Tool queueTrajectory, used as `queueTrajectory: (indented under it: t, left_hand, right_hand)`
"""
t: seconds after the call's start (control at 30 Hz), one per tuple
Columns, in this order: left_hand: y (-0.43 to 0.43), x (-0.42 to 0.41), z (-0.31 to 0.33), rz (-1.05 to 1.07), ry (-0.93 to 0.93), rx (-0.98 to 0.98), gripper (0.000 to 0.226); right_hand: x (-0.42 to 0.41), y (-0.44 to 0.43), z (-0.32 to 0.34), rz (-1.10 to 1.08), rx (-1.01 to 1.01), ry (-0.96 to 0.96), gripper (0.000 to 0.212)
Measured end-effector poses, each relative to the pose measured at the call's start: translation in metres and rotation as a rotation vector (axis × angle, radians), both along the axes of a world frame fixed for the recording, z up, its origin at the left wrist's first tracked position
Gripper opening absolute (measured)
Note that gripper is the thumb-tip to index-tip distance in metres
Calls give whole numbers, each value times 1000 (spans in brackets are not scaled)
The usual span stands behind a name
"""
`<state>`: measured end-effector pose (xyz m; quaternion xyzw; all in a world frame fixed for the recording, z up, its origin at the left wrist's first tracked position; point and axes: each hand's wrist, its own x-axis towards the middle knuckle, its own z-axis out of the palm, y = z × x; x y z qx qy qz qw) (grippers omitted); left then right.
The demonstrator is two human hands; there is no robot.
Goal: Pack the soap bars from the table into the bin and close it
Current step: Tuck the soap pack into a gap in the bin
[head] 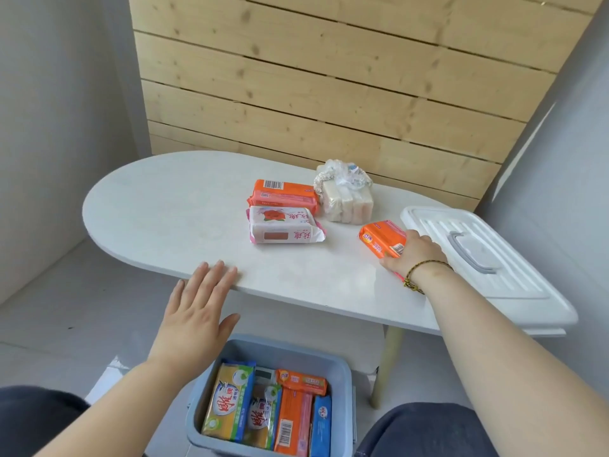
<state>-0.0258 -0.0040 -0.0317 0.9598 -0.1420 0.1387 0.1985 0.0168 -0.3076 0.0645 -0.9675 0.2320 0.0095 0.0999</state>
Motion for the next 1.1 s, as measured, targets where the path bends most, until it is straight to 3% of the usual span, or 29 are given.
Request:
queueTrajectory:
  t: [0.2,0.33,0.57,0.7,0.87,0.97,1.1]
  left_hand:
    - [1,0,0,2,24,13,63]
    - [0,-3,3,13,47,32,62]
    - [11,-26,-11,24,101,-112,64]
    - [24,-38,-29,110,399,-199,60]
    - [31,-44,-53,75,651,13,57]
    - [31,-42,-65,48,742,70,59]
    - [26,-35,-82,82,818,104,65]
  right_hand:
    - [-8,6,5,77,53,57,72]
    - [-25,12,3,140,333,-78,76]
    - [-69,41,5,403,809,-225,49]
    - [-90,65,6,564,843,-49,45]
    - [-104,89,-24,663,695,327,50]
    - [-99,98,-64,598,632,497,58]
    - [-81,98,-117,412,661,580,65]
